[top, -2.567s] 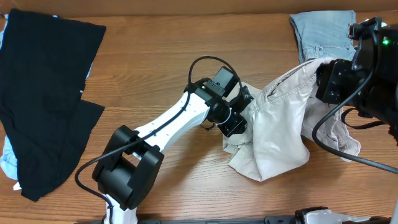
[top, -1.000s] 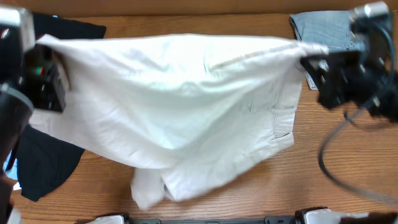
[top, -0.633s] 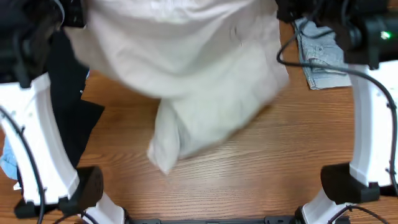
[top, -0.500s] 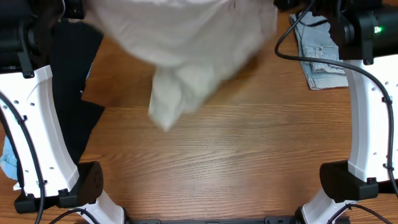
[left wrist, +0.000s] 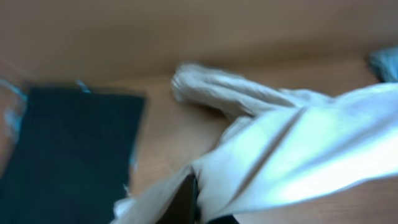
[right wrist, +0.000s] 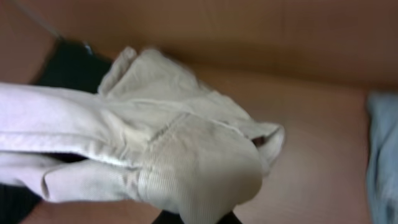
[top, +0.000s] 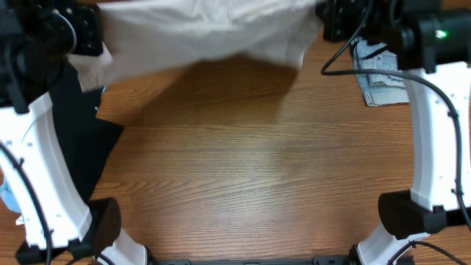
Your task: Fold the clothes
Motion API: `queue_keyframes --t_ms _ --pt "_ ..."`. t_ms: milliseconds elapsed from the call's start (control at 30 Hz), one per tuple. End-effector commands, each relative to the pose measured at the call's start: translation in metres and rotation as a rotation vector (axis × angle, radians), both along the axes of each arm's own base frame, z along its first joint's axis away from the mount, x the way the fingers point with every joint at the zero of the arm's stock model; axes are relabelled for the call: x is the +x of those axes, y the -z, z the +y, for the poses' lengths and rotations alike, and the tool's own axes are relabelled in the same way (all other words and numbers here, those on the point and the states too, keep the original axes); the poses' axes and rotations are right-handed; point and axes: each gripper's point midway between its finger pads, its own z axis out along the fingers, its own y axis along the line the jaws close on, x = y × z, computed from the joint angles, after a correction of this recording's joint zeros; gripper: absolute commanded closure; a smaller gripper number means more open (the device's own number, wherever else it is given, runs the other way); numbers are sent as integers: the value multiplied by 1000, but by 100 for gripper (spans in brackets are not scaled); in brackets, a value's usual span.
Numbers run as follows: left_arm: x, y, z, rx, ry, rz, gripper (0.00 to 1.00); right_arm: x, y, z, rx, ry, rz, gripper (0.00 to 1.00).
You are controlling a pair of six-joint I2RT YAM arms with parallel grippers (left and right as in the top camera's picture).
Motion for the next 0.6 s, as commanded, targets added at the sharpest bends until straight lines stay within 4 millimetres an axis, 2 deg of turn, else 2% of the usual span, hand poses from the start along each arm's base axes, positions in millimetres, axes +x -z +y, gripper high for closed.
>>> queue_keyframes --t_ms 0,133,267,433,567 --pt "14 58 -23 -45 98 202 96 3 66 -11 -49 44 181 96" --pt "22 119 -36 -56 100 411 96 -10 128 -11 -49 73 356 96" --pt "12 163 -45 -65 107 572 96 -27 171 -11 -45 80 483 96" --pt "-16 213 -45 -55 89 775 96 -55 200 -13 -38 129 629 96" --pt "-37 234 -43 -56 80 861 96 -89 213 -10 -36 156 703 96"
